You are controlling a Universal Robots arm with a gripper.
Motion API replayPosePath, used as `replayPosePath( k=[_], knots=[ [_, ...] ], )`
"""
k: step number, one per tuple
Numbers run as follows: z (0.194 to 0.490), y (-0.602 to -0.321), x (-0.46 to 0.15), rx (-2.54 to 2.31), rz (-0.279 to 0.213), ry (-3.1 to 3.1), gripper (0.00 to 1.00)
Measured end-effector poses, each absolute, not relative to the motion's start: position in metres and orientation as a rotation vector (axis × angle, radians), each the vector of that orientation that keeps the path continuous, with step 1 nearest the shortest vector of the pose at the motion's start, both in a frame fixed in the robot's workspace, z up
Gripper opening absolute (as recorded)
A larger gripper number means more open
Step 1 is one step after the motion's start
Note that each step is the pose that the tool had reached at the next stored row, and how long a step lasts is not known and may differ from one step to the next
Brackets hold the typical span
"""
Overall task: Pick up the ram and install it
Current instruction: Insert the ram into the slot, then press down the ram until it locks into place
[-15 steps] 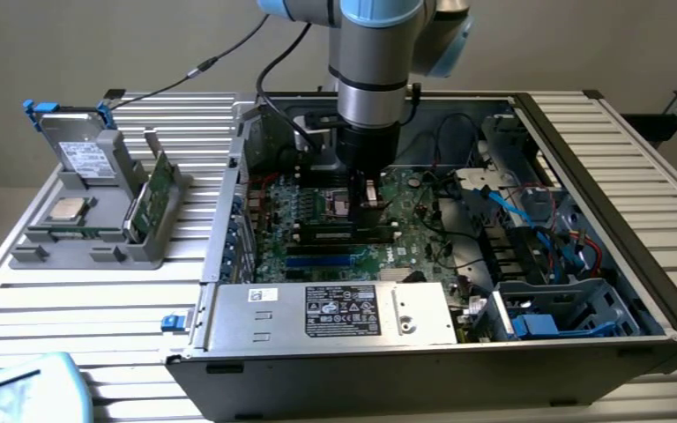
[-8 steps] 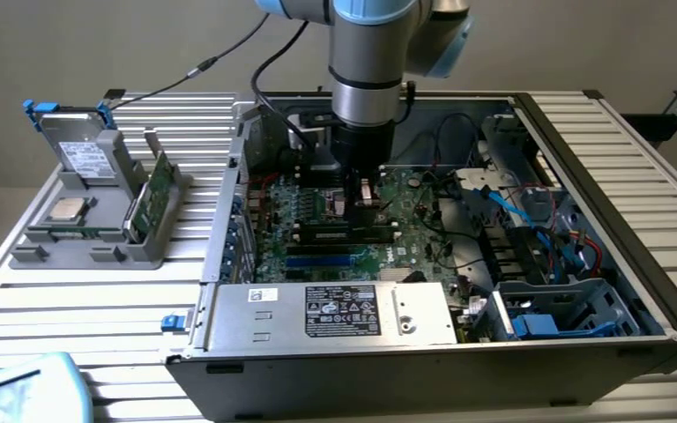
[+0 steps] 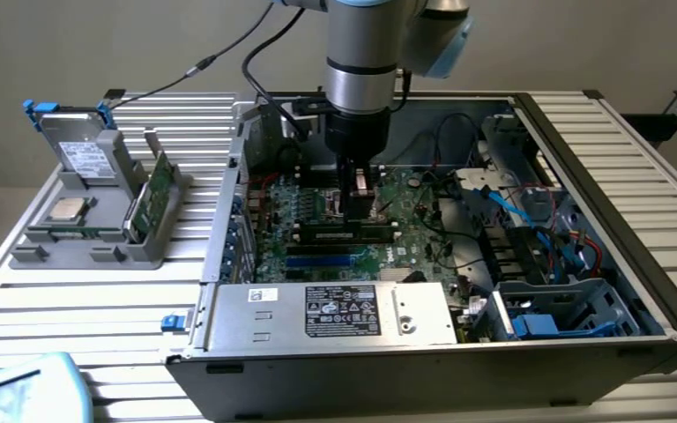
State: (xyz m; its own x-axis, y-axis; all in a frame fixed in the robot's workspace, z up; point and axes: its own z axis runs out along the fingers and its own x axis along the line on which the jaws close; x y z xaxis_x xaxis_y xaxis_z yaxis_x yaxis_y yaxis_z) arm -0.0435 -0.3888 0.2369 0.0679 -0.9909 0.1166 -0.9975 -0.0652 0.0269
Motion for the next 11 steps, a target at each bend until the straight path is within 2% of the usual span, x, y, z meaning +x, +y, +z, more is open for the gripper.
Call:
replayPosePath(
  k=[11],
  knots=[
    [0.2369,-0.3888,-0.0435,2.22,0.102,-2.077,0.46]
  ],
)
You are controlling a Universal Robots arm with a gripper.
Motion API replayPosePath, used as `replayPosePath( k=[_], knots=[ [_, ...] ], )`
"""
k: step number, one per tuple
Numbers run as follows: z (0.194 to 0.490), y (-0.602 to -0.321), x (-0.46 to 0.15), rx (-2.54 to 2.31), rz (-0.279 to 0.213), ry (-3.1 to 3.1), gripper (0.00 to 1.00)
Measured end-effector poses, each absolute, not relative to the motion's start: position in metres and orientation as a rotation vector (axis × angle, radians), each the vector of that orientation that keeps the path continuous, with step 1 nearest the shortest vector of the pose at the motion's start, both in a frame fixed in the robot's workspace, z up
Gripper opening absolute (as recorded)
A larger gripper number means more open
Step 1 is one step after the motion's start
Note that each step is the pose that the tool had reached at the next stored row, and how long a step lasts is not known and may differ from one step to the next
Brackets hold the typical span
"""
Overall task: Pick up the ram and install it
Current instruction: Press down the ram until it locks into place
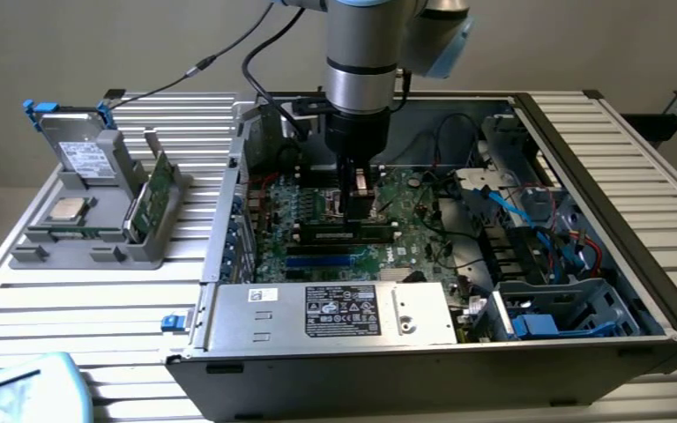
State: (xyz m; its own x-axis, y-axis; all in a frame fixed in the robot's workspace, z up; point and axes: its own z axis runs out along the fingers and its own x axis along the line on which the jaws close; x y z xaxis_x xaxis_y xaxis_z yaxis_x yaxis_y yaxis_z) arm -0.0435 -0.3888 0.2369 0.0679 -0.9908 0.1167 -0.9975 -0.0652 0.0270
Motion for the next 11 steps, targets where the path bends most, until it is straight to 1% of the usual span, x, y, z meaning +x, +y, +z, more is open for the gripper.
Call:
replayPosePath(
  k=[3,4,5,9,10,11],
  knots=[
    [0.2369,-0.3888,-0.0435,2.22,0.102,-2.077,0.46],
    [0.2369,-0.3888,-0.0435,2.22,0.102,-2.077,0.44],
    [0.2369,-0.3888,-0.0435,2.22,0.102,-2.077,0.44],
    [0.2369,-0.3888,-0.0435,2.22,0.102,-2.077,0.19],
    [0.2369,-0.3888,-0.0435,2.22,0.102,-2.077,0.19],
    [0.2369,-0.3888,-0.0435,2.22,0.102,-2.077,0.13]
  ],
)
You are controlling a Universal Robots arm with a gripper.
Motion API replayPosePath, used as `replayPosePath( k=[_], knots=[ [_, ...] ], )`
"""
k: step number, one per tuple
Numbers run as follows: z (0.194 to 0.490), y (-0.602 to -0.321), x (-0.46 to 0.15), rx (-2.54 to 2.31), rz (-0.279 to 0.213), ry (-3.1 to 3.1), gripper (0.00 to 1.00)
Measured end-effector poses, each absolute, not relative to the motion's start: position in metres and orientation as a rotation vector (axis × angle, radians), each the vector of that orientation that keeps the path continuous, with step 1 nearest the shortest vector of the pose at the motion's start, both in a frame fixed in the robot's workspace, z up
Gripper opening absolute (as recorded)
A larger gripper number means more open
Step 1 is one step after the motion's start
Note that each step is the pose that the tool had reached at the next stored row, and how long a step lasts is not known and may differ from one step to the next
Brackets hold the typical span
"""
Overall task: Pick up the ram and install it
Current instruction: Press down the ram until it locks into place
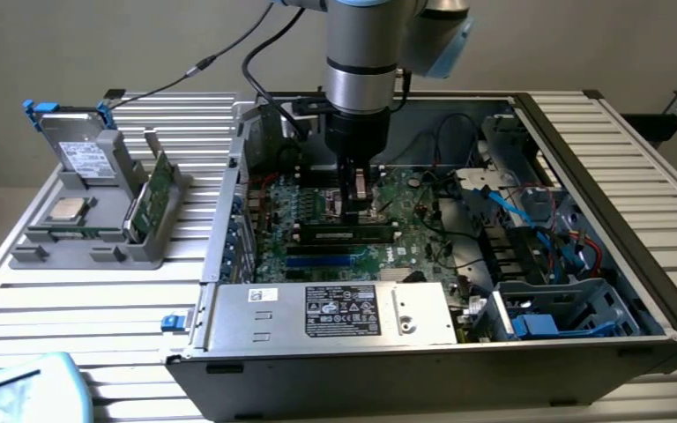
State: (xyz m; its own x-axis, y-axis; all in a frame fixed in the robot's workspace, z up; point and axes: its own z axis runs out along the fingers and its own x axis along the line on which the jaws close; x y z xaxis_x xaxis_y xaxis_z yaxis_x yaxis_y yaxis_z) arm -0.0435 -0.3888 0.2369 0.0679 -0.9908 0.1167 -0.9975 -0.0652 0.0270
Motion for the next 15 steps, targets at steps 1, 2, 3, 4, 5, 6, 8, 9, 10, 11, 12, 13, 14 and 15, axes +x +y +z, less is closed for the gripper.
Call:
replayPosePath(
  k=[1,2,3,4,5,6,8,9,10,11,12,13,14,15],
  knots=[
    [0.237,-0.389,-0.044,2.22,0.102,-2.077,0.11],
    [0.237,-0.389,-0.044,2.22,0.102,-2.077,0.11],
    [0.237,-0.389,-0.044,2.22,0.102,-2.077,0.11],
    [0.237,-0.389,-0.043,2.22,0.102,-2.077,0.11],
    [0.237,-0.389,-0.041,2.22,0.102,-2.077,0.11],
    [0.237,-0.389,-0.038,2.22,0.102,-2.077,0.11],
    [0.237,-0.389,-0.031,2.22,0.102,-2.077,0.11],
    [0.237,-0.389,-0.024,2.221,0.102,-2.077,0.11],
    [0.237,-0.39,-0.02,2.22,0.102,-2.077,0.11],
    [0.232,-0.39,-0.02,2.221,0.102,-2.077,0.11],
    [0.229,-0.39,-0.02,2.221,0.102,-2.077,0.11],
    [0.228,-0.39,-0.02,2.221,0.102,-2.077,0.11],
    [0.228,-0.39,-0.02,2.221,0.102,-2.077,0.11],
    [0.228,-0.39,-0.02,2.221,0.102,-2.077,0.11]
  ],
)
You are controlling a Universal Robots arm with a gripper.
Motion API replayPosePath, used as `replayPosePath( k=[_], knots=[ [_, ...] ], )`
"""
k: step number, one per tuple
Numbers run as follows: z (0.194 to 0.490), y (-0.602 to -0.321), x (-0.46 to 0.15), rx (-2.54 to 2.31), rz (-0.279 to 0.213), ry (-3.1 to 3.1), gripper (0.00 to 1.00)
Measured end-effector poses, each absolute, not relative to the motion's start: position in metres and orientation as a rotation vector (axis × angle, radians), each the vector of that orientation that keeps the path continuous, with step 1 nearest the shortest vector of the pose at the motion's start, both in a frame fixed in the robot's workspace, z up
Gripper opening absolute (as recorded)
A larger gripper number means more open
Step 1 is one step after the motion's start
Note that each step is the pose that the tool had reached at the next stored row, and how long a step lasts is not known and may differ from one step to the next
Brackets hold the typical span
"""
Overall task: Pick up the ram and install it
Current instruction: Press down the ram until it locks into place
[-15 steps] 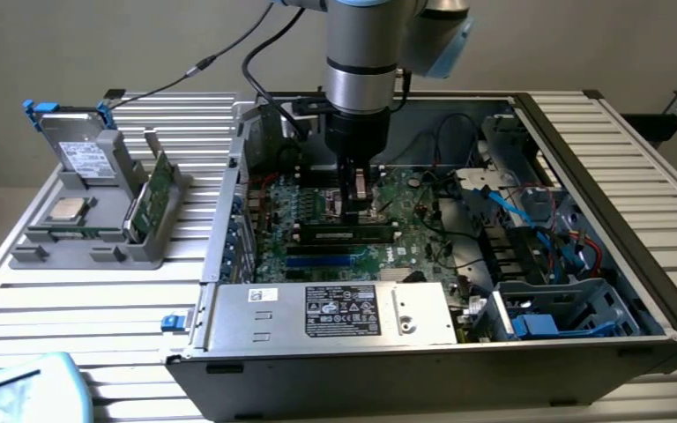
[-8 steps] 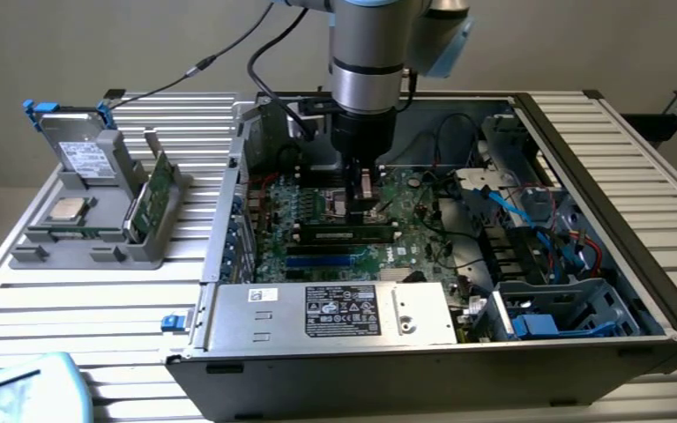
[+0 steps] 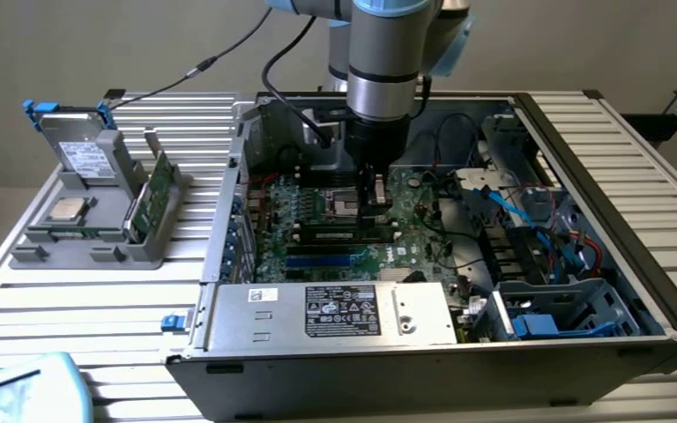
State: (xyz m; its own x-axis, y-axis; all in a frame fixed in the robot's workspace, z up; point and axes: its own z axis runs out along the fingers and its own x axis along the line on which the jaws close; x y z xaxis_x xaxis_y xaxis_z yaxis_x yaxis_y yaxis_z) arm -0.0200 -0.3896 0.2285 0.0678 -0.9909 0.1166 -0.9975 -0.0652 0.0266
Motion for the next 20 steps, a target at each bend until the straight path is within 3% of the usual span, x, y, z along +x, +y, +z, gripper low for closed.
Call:
replayPosePath(
  k=[20],
  knots=[
    [0.2246,-0.3896,-0.0201,2.221,0.102,-2.077,0.11]
  ],
)
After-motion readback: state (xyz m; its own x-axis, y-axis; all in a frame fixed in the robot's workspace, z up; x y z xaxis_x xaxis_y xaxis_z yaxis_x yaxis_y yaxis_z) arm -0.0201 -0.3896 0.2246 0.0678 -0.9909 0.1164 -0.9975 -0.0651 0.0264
